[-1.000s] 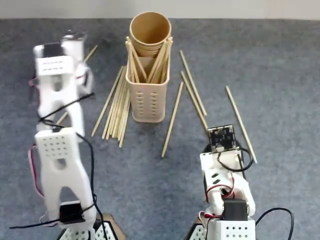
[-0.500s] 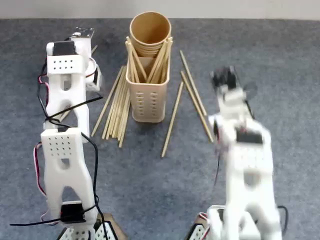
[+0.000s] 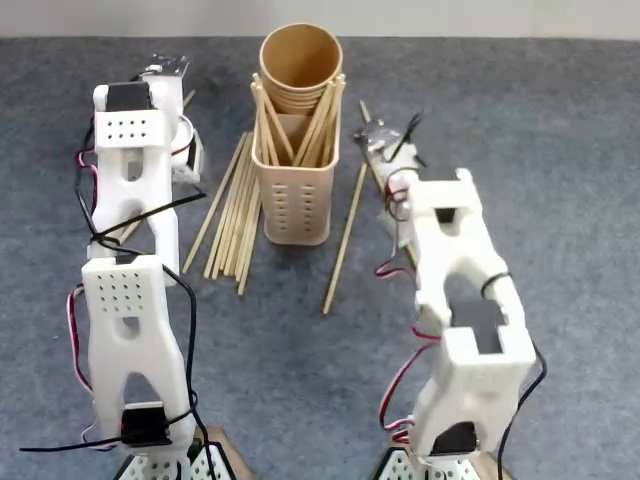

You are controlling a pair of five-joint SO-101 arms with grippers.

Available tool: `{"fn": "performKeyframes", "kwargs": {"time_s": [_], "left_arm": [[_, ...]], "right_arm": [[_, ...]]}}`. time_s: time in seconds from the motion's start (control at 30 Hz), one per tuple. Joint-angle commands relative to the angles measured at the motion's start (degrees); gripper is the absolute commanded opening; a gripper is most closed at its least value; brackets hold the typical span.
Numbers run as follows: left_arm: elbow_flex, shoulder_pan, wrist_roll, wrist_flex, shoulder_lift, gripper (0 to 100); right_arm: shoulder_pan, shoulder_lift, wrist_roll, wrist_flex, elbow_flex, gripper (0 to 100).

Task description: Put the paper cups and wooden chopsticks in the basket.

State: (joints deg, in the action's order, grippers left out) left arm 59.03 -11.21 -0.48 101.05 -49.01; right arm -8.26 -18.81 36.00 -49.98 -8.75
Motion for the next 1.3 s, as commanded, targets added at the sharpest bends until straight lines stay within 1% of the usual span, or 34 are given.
{"fn": "performKeyframes", "kwargs": {"time_s": [0.0, 0.2, 0.27, 0.3, 0.33, 0.4, 0.43, 0.47, 0.53, 0.6, 0.67, 0.8, 0.87, 0.97, 1.07, 1.13, 1.27], "left_arm": [[2.2, -1.1, 0.4, 0.7, 0.4, 22], [2.2, -1.1, 0.4, 0.7, 0.4, 22], [2.2, -1.1, 0.4, 0.7, 0.4, 22], [2.2, -1.1, 0.4, 0.7, 0.4, 22], [2.2, -1.1, 0.4, 0.7, 0.4, 22], [2.2, -1.1, 0.4, 0.7, 0.4, 22], [2.2, -1.1, 0.4, 0.7, 0.4, 22], [2.2, -1.2, 0.4, 0.7, 0.4, 22], [2.2, -1.6, 0.4, 0.7, 0.4, 22], [2.2, -2.1, 0.4, 0.7, 0.4, 22], [2.2, -2.2, 0.4, 0.7, 0.4, 22], [2.2, -2.3, 0.5, 0.7, 0.4, 22], [2.2, -2.3, 0.5, 0.7, 0.4, 22], [2.2, -2.4, 0.5, 0.6, 0.4, 22], [2.2, -2.4, 0.5, 0.6, 0.4, 22], [2.2, -2.4, 0.5, 0.6, 0.4, 22], [2.3, -2.5, 0.5, 0.6, 0.4, 21]], "right_arm": [[-1.0, -2.8, 0.8, 3.1, 3.6, 21.7], [-1.3, -9.4, 0.8, 3.3, 9.2, 21.7], [-1.2, -12.4, 0.8, 3.1, 12.2, 21.1], [-1.0, -14.0, 0.9, 2.9, 13.5, 19.2], [-0.9, -15.5, 1.0, 1.9, 15.0, 14.9], [-0.5, -18.1, 1.1, -0.9, 18.5, 1.2], [-0.2, -19.0, 1.1, -2.7, 20.4, 0.0], [0.0, -19.8, 1.0, -5.1, 22.4, 2.2], [0.8, -20.4, 0.9, -10.7, 26.0, 0.1], [2.2, -19.9, 0.7, -15.8, 29.3, 0.5], [4.5, -17.7, -2.5, -19.6, 33.3, 0.5], [9.9, -9.8, -13.5, -23.4, 41.0, 0.5], [11.0, -4.4, -17.1, -24.9, 43.4, 0.5], [10.9, 4.9, -20.6, -26.9, 44.0, 0.5], [7.9, 14.6, -23.6, -26.9, 43.9, 0.5], [4.0, 20.4, -25.1, -26.2, 43.9, 0.5], [-5.1, 28.3, -28.9, -19.3, 43.3, 0.5]]}}
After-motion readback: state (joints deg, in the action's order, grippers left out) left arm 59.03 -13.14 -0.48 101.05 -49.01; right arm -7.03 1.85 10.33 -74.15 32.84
